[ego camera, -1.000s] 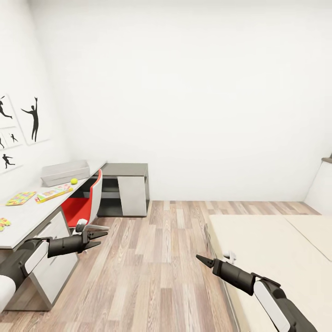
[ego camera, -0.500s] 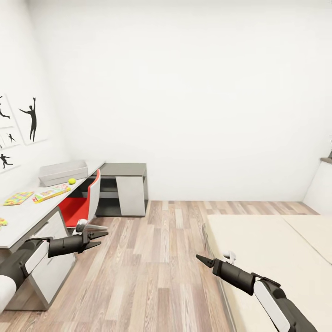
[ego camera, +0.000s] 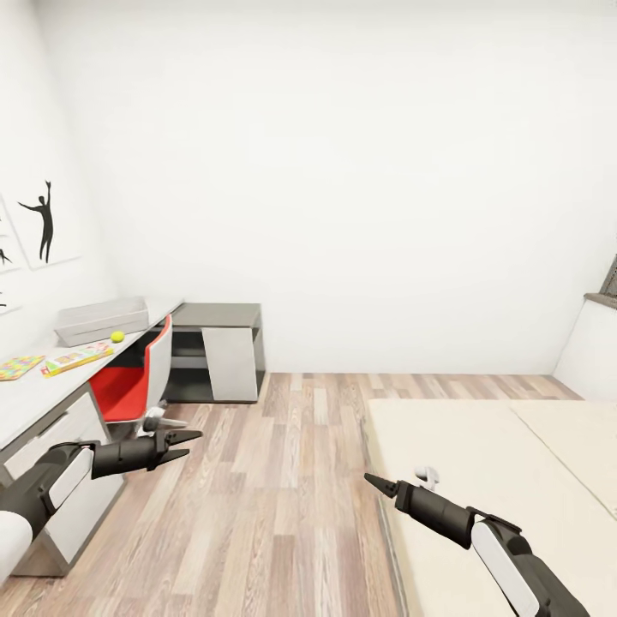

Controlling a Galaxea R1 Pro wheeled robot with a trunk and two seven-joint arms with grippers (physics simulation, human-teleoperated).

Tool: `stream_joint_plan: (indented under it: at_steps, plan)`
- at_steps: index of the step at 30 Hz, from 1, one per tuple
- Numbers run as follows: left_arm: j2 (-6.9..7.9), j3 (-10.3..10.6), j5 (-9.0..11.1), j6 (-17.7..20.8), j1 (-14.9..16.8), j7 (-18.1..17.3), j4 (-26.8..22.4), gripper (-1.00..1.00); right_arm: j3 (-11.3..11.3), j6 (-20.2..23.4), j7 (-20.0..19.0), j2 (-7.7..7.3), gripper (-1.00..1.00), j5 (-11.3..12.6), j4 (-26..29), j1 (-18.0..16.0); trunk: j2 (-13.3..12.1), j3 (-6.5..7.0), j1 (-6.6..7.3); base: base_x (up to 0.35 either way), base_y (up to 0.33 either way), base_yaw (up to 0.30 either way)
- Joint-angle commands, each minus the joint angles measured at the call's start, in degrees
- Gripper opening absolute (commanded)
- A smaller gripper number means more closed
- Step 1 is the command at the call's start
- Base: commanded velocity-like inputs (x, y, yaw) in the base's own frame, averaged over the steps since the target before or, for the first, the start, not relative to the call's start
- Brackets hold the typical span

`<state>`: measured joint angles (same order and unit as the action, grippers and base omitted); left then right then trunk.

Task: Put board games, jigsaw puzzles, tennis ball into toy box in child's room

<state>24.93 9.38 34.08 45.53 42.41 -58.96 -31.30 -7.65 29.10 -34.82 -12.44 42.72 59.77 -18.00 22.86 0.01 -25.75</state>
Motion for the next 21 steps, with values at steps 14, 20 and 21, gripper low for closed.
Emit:
stream_joint_plan:
  at_steps: [14, 20, 21]
  plan:
    - [0.05, 0.28, 0.38, 0.35, 0.04, -0.02, 0.02, 1.0, -0.08, 0.34, 0.1, -0.04, 1.0, 0.52, -0.01, -0.02, 0.06, -0.03, -0.03, 0.0, -0.297, 0.0]
    - [0.04, 0.28, 0.38, 0.35, 0.04, -0.02, 0.02, 1.0, -0.08, 0.34, 0.1, -0.04, 1.0, 0.52, -0.01, -0.02, 0.06, -0.03, -0.03, 0.0, -0.298, 0.0]
    - [0.03, 0.28, 0.38, 0.35, 0.04, -0.02, 0.02, 1.0, -0.08, 0.34, 0.11, -0.04, 1.0, 0.52, -0.01, -0.02, 0.06, -0.03, -0.03, 0.0, -0.298, 0.0]
